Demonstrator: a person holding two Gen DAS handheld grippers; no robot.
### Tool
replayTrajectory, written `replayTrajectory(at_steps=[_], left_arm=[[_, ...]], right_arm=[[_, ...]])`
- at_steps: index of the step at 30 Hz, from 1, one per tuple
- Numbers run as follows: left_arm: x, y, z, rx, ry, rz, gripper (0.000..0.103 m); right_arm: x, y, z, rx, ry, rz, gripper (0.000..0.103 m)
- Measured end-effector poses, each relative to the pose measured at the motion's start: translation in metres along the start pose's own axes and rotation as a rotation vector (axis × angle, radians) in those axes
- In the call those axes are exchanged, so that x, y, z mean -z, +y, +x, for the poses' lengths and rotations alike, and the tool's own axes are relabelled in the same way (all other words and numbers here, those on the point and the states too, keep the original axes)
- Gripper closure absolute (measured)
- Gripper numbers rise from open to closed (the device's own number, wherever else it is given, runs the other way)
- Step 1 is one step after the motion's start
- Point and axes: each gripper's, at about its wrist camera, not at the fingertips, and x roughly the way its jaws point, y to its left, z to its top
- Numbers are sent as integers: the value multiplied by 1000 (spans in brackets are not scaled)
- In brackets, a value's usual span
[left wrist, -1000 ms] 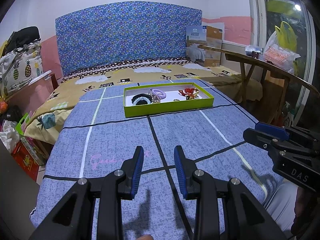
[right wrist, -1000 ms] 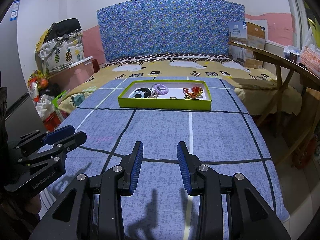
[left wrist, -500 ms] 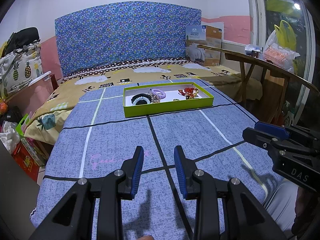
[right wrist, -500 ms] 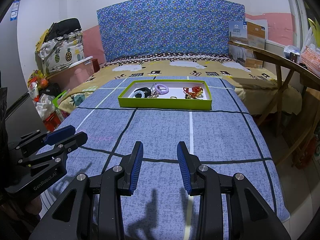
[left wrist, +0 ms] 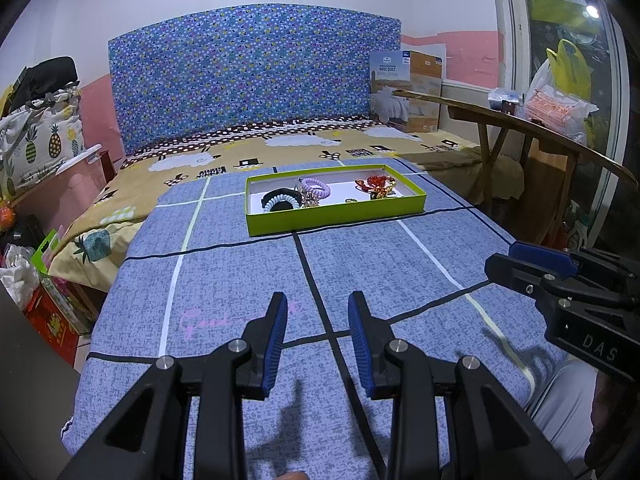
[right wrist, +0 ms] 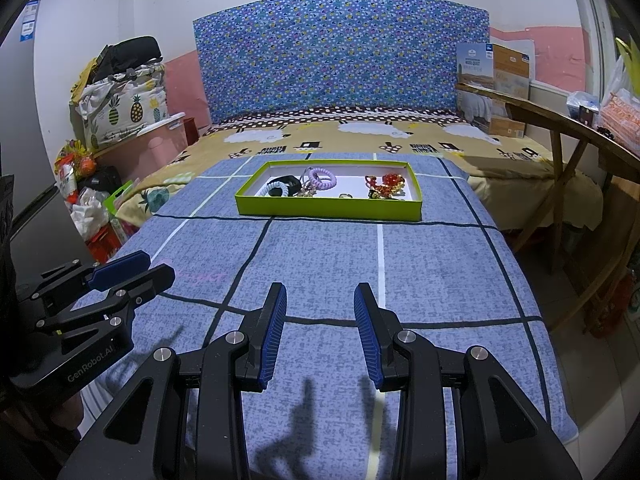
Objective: Organize jewelry
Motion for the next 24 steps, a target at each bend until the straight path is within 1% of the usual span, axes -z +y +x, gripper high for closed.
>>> replayTrajectory(at_steps=[24], left_arm=[[-1, -1, -1, 3, 2, 1, 70]], right_arm=[[1, 1, -1, 1, 6, 0, 67]])
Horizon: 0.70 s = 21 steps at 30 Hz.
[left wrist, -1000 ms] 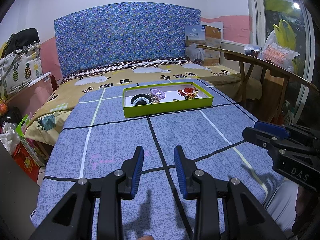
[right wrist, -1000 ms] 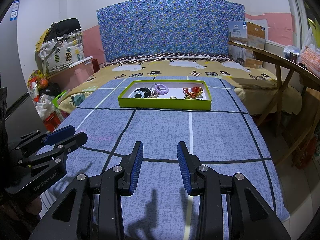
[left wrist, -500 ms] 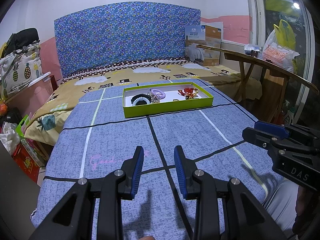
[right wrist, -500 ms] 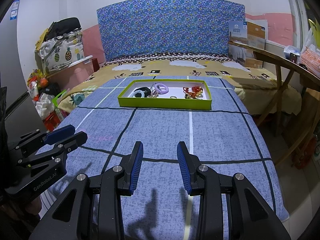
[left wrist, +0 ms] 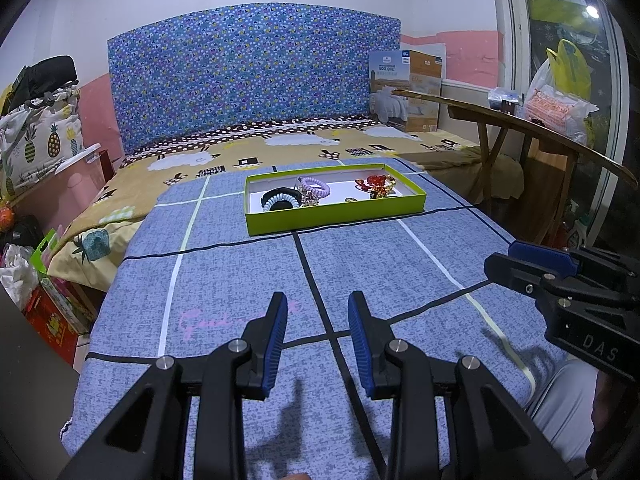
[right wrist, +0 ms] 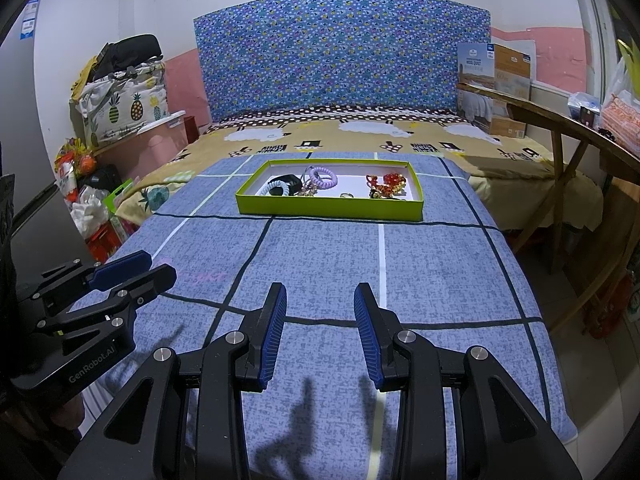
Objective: Organize jewelry
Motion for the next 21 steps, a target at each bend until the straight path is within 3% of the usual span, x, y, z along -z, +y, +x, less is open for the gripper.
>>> replayTrajectory(at_steps=[21], left_arm=[[-1, -6, 1, 24, -9, 3, 70]], right_arm=[[1, -1, 2, 2, 2, -1, 67]])
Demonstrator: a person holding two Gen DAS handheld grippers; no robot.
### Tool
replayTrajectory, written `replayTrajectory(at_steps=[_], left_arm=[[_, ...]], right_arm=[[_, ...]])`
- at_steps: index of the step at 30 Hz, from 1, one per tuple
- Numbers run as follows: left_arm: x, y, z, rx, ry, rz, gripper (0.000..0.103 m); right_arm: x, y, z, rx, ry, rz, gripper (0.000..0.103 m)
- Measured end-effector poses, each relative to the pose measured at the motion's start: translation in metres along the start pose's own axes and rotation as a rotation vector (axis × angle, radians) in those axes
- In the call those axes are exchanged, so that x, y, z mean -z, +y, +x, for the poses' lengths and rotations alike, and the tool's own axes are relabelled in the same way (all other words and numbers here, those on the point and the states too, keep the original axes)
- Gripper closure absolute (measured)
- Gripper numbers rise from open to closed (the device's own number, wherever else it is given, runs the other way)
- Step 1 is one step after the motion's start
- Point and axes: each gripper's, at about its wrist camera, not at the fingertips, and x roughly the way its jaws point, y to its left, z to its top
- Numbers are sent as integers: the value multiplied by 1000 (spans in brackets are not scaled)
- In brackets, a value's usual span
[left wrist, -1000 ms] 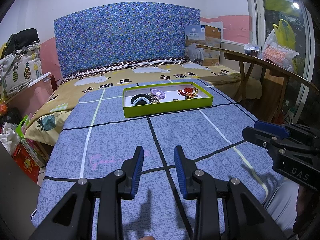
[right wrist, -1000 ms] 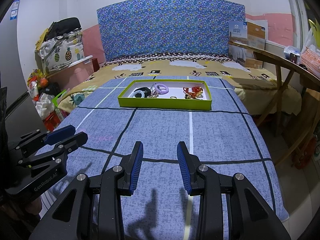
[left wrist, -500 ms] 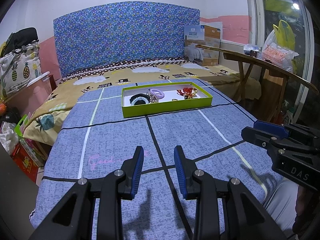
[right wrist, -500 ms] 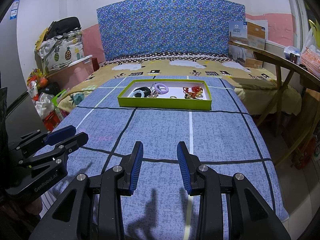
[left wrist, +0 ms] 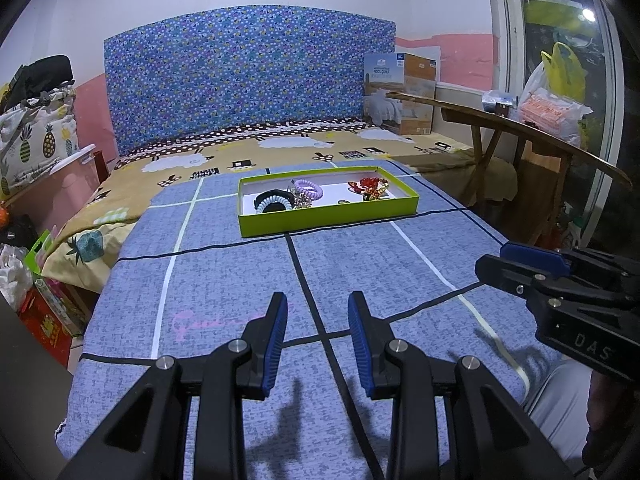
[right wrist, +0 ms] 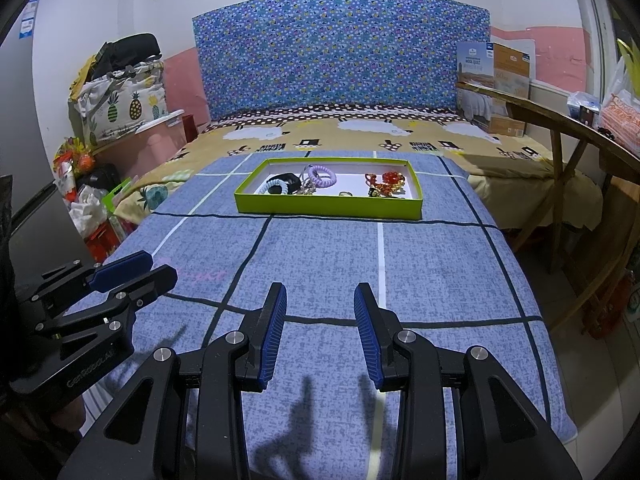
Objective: Organize jewelry
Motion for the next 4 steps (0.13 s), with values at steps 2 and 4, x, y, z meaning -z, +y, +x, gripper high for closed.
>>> replayTrajectory(at_steps=[2, 4], left_arm=[[0, 0, 0, -4, -1, 0, 70], [0, 1, 0, -1, 1, -4, 70]], right_arm=[[0, 0, 0, 1, 0, 0, 67], [0, 0, 0, 0, 0, -1, 67]])
